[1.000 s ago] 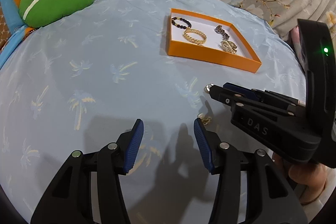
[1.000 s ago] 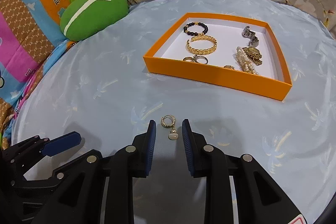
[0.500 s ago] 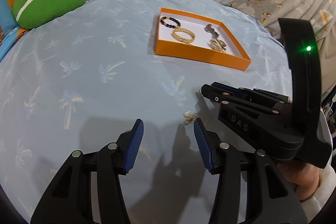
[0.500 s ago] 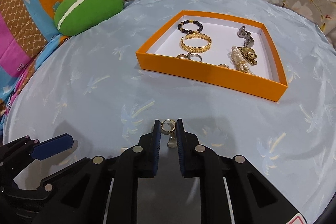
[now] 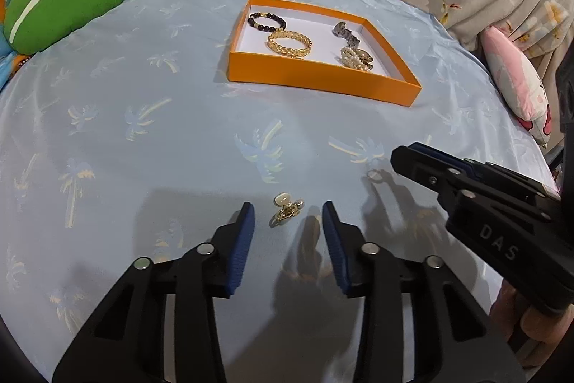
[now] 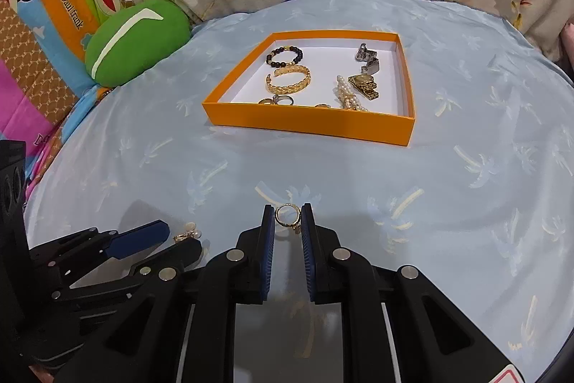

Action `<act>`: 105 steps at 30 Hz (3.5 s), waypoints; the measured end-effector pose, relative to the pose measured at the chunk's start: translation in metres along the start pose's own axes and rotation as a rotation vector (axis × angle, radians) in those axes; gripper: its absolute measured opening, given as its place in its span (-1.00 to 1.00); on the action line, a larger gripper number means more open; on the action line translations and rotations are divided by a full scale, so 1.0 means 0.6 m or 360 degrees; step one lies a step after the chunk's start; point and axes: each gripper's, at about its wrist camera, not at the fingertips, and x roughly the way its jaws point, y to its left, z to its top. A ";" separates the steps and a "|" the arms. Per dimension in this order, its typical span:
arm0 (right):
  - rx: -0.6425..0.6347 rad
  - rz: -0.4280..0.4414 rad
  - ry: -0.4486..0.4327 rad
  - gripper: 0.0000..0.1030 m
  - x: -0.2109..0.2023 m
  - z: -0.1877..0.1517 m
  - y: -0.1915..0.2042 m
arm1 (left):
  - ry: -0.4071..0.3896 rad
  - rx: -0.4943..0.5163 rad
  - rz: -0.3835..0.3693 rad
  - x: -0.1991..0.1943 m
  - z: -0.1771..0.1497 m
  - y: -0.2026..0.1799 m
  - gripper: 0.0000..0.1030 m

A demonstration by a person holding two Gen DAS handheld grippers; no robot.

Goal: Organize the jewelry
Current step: 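Grasp the pearl stud earring with the left tool while the right holds the drop earring, then carry both pearl earrings into the orange box and release them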

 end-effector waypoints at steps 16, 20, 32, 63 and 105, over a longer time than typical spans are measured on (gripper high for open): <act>0.0034 0.0025 -0.0038 -0.73 -0.020 -0.002 -0.007 | -0.0006 0.0007 -0.0016 -0.002 0.008 -0.004 -0.76; 0.0048 0.0029 -0.0068 -0.73 -0.033 0.004 -0.011 | -0.0023 0.0011 -0.0020 -0.009 0.017 -0.006 -0.76; 0.0045 0.0014 -0.0219 -0.73 -0.047 0.091 -0.037 | -0.0213 0.0032 0.0012 -0.029 0.120 -0.004 -0.76; 0.0090 -0.0029 -0.0155 -0.73 0.170 0.282 -0.108 | -0.0232 0.0059 0.0060 0.186 0.355 -0.020 -0.75; 0.0091 -0.0023 -0.0224 -0.69 0.105 0.271 -0.088 | -0.0312 0.0072 0.0080 0.127 0.347 -0.040 -0.72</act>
